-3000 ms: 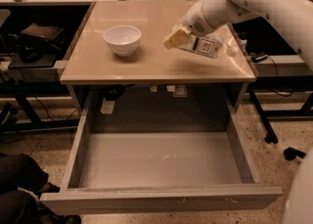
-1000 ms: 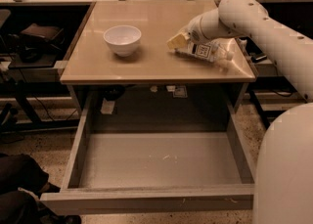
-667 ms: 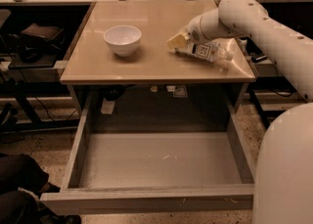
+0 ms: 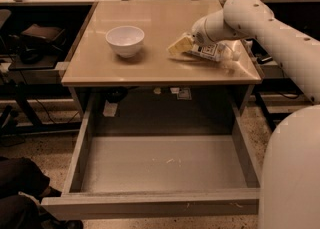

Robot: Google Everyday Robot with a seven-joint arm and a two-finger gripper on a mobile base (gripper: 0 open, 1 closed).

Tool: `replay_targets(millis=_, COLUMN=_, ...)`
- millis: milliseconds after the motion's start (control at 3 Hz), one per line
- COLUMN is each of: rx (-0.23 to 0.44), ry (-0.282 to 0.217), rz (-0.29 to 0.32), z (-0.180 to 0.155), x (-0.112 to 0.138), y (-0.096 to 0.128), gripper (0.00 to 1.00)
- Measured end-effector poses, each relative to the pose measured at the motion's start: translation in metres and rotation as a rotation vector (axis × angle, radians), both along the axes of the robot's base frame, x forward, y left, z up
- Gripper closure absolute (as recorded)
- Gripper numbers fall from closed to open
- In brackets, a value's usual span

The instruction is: Pick blue plastic bottle from top drawer and place on counter

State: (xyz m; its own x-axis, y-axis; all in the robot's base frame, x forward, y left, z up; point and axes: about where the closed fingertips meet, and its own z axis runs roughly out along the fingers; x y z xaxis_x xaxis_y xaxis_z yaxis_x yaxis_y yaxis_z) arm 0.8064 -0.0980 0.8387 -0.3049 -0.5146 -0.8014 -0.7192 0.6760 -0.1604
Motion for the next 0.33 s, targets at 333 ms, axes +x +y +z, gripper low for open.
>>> replay_targets(millis=333, rx=0.000, ry=0.000, rz=0.000, z=0.0000, x=0.0000, y=0.0000, gripper=0.00)
